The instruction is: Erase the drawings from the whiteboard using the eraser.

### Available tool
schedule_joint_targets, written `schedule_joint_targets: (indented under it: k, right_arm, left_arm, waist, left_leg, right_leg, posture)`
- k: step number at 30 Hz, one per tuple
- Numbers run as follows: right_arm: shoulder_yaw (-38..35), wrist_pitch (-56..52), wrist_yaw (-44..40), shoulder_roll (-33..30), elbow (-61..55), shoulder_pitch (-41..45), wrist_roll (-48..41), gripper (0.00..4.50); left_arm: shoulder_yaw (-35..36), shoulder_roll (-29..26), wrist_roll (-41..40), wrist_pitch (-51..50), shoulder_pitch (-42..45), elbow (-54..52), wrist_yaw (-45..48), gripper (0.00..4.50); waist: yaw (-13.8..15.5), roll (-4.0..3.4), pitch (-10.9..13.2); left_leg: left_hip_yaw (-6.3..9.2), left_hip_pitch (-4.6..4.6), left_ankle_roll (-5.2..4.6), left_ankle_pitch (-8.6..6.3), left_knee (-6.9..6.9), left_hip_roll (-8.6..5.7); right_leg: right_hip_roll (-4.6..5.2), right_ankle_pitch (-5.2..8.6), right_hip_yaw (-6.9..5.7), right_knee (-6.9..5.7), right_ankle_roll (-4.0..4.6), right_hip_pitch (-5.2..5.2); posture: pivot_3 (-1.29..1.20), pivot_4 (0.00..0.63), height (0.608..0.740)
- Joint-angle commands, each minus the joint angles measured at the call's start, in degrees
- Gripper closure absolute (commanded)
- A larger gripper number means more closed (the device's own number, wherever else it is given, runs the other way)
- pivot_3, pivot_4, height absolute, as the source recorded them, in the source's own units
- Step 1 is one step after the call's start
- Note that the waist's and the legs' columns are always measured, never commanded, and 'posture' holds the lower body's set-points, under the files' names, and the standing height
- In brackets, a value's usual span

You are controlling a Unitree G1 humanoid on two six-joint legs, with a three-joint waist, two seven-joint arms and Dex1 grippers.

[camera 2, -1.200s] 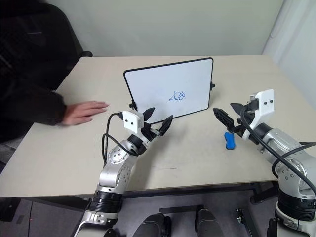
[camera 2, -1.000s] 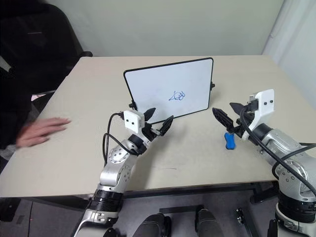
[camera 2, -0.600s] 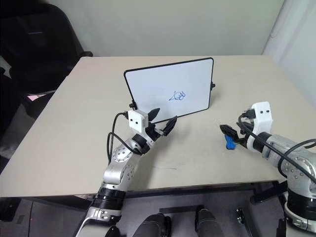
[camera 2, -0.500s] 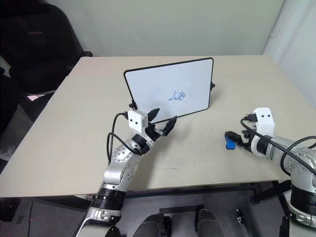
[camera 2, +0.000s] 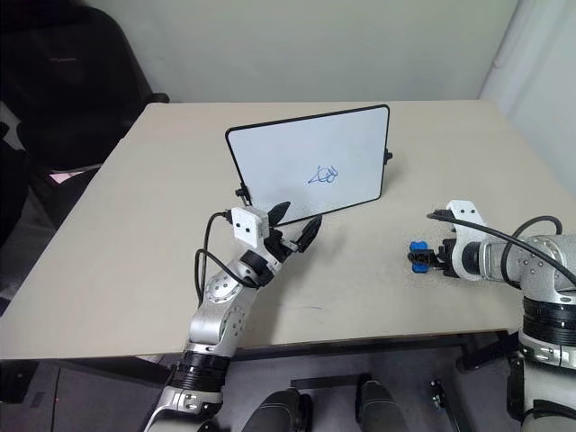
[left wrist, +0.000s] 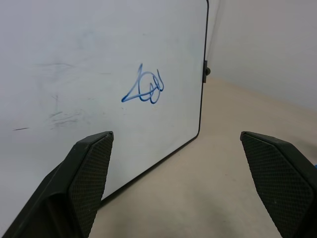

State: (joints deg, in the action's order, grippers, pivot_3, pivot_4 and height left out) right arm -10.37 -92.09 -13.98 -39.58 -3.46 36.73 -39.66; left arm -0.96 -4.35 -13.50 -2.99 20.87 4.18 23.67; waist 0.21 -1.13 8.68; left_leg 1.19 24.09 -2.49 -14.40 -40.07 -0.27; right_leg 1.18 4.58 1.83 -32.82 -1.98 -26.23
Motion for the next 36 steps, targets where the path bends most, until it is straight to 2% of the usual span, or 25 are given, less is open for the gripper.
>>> schedule_joint_targets:
  k: [1, 11, 19, 22, 28, 36]
  right_arm:
    - [2.6, -0.1, -1.9, -1.6, 2.5, 3.6, 2.0, 0.50]
    - [12.4, 1.9, -6.3, -3.9, 8.5, 9.0, 7.1, 0.50]
    - [15.8, 5.0, -9.1, -3.4, 11.8, 11.2, 10.1, 0.50]
    - [16.8, 5.9, -10.5, -3.5, 12.5, 11.4, 11.0, 1.38]
    - [17.7, 6.8, -12.2, -3.0, 12.1, 11.4, 12.4, 3.49]
    - [20.8, 8.8, -15.2, -4.4, 11.4, 11.9, 14.2, 3.49]
  left_arm:
    - [-0.3, 0.3, -0.2, 0.1, -0.6, -3.8, -0.7, 0.00]
    - [-0.9, 1.0, -0.2, -0.9, -3.4, -7.5, -2.3, 0.00]
    - [-1.7, 1.5, 0.2, -1.0, -4.9, -9.0, -3.3, 0.00]
    - [-1.9, 1.5, 0.3, -0.9, -5.1, -9.1, -3.6, 0.00]
    - [-1.7, 1.1, 0.1, -1.0, -5.3, -9.2, -3.7, 0.00]
    - [-1.6, 0.7, -0.2, -1.2, -5.4, -9.2, -3.7, 0.00]
  waist:
    - [0.0, -0.01, 0.0]
    - [0.1, -0.01, 0.0]
    - [0.0, -0.01, 0.0]
    - [0.0, -0.01, 0.0]
    - [0.0, -0.01, 0.0]
    - [-0.1, -0.01, 0.0]
  left_leg:
    - [0.00, 0.00, 0.00, -0.01, -0.01, 0.00]
    - [0.00, 0.00, 0.02, -0.05, 0.00, 0.01]
    - [0.00, -0.01, 0.03, -0.06, -0.03, 0.01]
    - [0.00, -0.02, 0.03, -0.06, -0.03, 0.01]
    - [0.00, -0.02, 0.03, -0.06, -0.02, 0.01]
    - [0.00, -0.03, 0.03, -0.06, -0.03, 0.02]
  right_leg:
    - [0.00, 0.00, 0.00, 0.00, 0.00, 0.00]
    - [0.00, 0.03, -0.02, -0.01, 0.01, -0.03]
    - [0.01, 0.01, -0.02, -0.01, 0.04, -0.03]
    - [0.01, -0.01, -0.02, -0.02, 0.06, -0.02]
    - [0.00, -0.01, -0.02, -0.02, 0.06, -0.03]
    - [0.00, -0.03, -0.02, -0.02, 0.10, -0.03]
  posture:
    - [0.00, 0.150, 0.740]
    - [0.00, 0.150, 0.740]
    - [0.00, 0.150, 0.740]
    - [0.00, 0.150, 0.740]
    - [0.00, 0.150, 0.740]
    - [0.00, 0.150, 0.740]
